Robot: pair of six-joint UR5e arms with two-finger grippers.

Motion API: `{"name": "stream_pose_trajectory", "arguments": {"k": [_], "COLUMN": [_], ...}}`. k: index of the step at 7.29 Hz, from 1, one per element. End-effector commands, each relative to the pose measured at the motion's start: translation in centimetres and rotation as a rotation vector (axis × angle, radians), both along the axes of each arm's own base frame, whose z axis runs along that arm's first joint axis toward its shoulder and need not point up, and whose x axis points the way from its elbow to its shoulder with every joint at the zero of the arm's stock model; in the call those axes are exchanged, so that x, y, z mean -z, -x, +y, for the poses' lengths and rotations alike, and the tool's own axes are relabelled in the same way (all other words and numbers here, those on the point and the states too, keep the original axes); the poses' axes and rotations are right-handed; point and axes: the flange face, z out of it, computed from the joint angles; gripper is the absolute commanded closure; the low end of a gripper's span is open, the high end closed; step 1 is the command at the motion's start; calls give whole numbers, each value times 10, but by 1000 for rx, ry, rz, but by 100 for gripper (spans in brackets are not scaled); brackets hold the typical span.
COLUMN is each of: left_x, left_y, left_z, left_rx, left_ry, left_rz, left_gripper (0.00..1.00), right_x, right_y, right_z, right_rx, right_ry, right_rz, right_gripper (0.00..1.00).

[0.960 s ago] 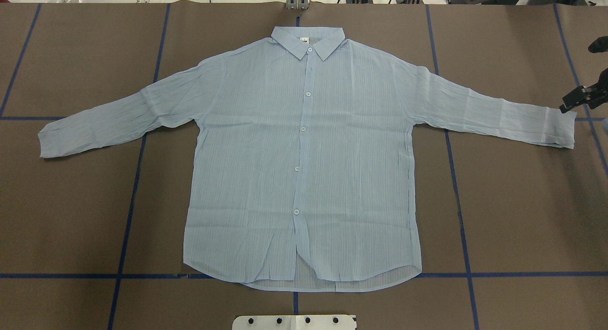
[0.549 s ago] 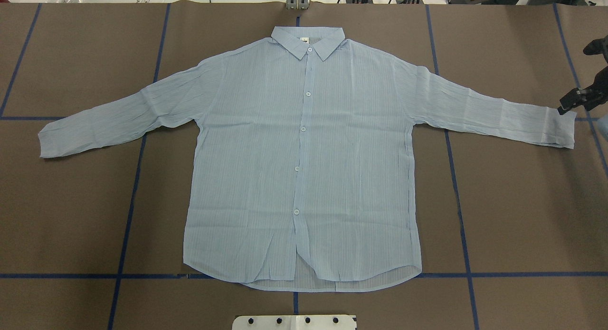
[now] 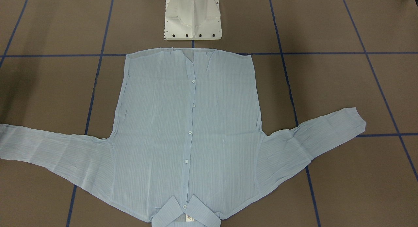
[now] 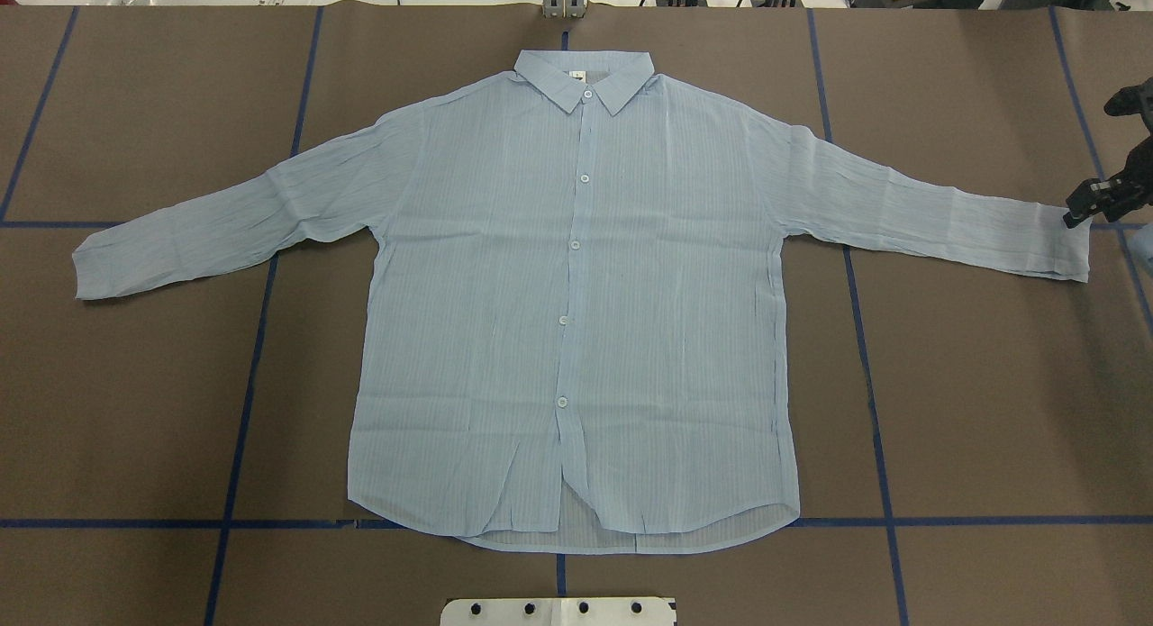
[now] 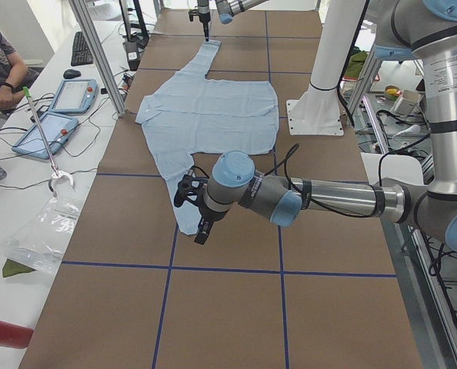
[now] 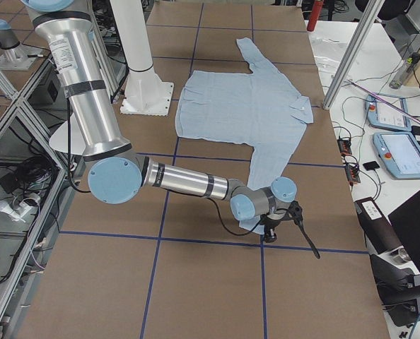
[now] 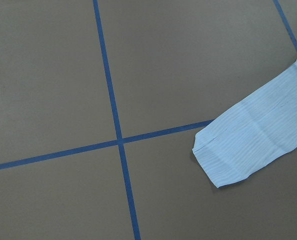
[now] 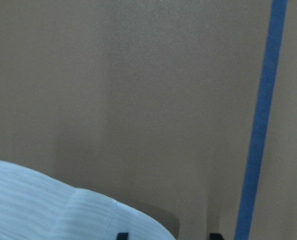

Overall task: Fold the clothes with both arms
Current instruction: 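Move the right gripper toward the sleeve cuff nearest it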

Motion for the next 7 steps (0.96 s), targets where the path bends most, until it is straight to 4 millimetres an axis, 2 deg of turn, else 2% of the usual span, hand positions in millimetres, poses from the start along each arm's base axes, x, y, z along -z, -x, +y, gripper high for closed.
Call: {"name": "stream_pose_trajectory", "arguments": {"k": [1, 3, 4, 5, 6, 7], "left_x": [2, 0, 0, 1, 1, 1], "left_y": [0, 0, 0, 0, 0, 0], "left_z": [0, 1, 1, 1, 1, 1], "left_rx": [4, 4, 4, 4, 4, 4], "left_ry": [0, 5, 3, 2, 2, 2], "left_rz": [1, 1, 0, 1, 1, 1], "left_gripper": [0, 0, 0, 0, 0, 0], "right_x": [-3, 7, 30, 63, 78, 97], "right_y": [0, -3, -12, -19, -20, -18], "right_z": [2, -2, -3, 2, 11, 10], "right_rx": [1, -5, -13, -14, -41, -71], "right_ry": [7, -8, -36, -72, -72, -63], "right_rz": [0, -18, -71, -141, -152, -185], "right_gripper": [100, 100, 100, 100, 100, 100]}}
